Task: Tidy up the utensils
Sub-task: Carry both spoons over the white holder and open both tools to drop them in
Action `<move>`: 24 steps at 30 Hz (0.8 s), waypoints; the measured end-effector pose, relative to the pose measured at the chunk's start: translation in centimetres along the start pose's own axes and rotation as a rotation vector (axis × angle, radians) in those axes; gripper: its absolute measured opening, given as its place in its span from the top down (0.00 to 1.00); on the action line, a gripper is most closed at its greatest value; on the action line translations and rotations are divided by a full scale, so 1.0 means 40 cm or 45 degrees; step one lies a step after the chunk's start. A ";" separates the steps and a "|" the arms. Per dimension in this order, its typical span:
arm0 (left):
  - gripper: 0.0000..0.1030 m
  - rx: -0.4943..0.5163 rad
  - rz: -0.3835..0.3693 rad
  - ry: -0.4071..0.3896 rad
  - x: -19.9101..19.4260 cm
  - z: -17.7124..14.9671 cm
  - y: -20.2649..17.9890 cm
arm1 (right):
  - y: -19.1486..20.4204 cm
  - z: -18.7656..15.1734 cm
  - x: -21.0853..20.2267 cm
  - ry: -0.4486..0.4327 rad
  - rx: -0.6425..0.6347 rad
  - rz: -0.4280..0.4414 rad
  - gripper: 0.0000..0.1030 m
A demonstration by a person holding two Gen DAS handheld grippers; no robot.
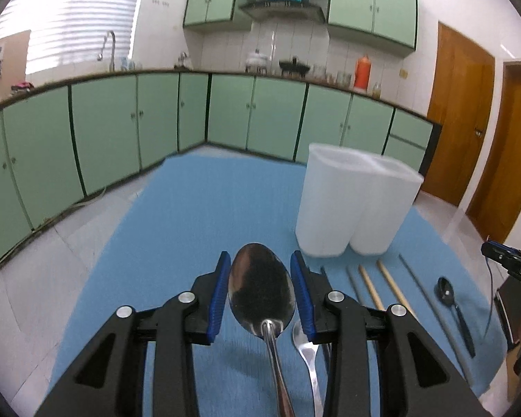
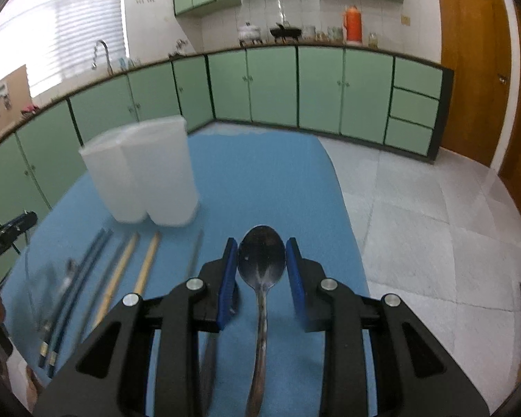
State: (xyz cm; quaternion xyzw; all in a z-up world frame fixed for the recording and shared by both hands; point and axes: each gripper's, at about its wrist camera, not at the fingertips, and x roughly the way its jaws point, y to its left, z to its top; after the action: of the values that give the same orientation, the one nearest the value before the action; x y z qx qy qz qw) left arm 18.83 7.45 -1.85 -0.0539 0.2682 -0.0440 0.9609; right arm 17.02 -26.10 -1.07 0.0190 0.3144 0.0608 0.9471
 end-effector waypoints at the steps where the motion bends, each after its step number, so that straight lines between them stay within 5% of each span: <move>1: 0.66 -0.004 -0.004 -0.026 -0.009 0.006 0.001 | 0.001 0.010 -0.005 -0.017 0.000 0.011 0.73; 13: 0.66 -0.011 -0.035 -0.278 -0.089 0.116 -0.010 | 0.060 0.146 -0.052 -0.211 -0.037 0.115 0.73; 24: 0.66 0.100 -0.105 -0.522 -0.051 0.329 -0.133 | 0.131 0.349 -0.014 -0.379 -0.069 0.196 0.73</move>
State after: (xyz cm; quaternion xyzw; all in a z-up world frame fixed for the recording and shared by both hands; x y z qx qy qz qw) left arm 23.63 3.45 11.08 -0.0353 0.0627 -0.0816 0.9941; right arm 24.37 -20.94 10.83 0.0261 0.1667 0.1382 0.9759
